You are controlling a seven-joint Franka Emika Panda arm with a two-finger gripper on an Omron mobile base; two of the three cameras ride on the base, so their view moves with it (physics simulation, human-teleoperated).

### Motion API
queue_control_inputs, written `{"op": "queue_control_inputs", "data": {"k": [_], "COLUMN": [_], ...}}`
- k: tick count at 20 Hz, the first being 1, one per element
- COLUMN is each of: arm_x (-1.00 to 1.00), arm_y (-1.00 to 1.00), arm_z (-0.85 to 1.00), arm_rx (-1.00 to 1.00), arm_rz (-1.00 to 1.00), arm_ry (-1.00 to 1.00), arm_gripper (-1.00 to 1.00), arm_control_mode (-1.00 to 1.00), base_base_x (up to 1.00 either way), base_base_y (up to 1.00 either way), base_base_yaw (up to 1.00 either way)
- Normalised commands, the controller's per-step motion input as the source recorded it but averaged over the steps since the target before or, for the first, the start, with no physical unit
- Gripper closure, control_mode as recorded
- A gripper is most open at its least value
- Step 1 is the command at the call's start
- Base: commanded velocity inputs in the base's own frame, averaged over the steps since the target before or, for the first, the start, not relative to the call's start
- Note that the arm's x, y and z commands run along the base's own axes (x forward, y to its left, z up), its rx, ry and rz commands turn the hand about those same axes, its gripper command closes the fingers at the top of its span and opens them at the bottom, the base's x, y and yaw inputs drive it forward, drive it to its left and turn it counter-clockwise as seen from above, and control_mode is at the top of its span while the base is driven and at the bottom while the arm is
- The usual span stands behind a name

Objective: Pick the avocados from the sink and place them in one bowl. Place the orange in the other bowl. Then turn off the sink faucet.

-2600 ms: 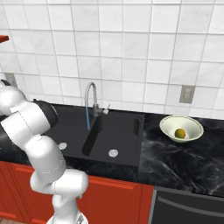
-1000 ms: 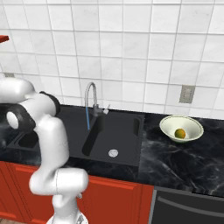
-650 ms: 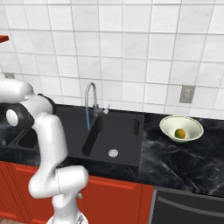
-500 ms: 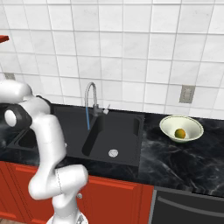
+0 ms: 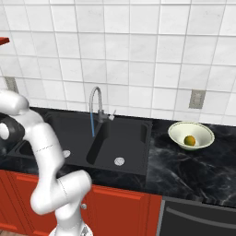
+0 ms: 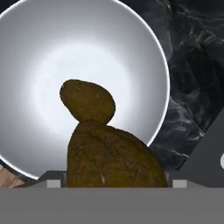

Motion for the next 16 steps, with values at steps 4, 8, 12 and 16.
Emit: {"op": "queue_control_inputs", "data": {"k": [4, 8, 12, 16], "arm_x": [0.03, 0.0, 0.02, 0.12], "arm_y": [0.27, 0.25, 0.08, 0.06], "arm_z": [-0.46, -0.32, -0.04, 0.01], "arm_rx": [0.0, 0.0, 0.0, 0.0], "arm_rz": [0.1, 0.12, 0.1, 0.11], "arm_ry": [-0.05, -0.05, 0.01, 0.02], "arm_gripper": [1.0, 1.0, 1.0, -1.0], "arm_control_mode": [-1.0, -1.0, -1.0, -1.0], "base_base_x": [0.0, 0.0, 0.0, 0.0], "base_base_y": [0.0, 0.0, 0.0, 0.0], "base_base_yaw": [0.0, 0.0, 0.0, 0.0]}}
